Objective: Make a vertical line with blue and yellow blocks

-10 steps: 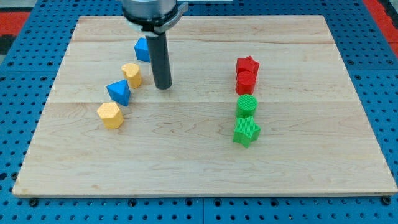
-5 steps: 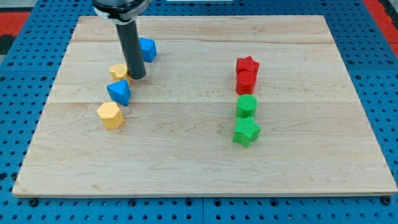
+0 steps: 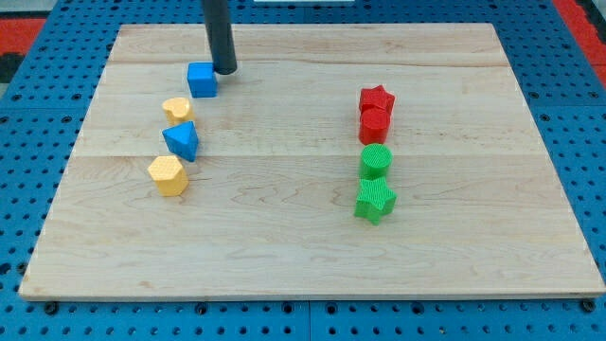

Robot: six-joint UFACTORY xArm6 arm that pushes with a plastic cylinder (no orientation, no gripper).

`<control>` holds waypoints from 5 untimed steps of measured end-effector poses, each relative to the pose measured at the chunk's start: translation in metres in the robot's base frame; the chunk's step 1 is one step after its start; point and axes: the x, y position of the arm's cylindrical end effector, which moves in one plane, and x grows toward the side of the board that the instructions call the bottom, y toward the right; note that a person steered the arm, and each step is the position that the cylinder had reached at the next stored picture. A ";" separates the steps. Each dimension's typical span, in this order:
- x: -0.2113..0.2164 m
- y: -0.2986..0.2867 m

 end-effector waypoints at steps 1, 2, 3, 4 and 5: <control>0.003 0.000; 0.004 -0.004; 0.013 -0.004; 0.021 -0.005; 0.024 -0.014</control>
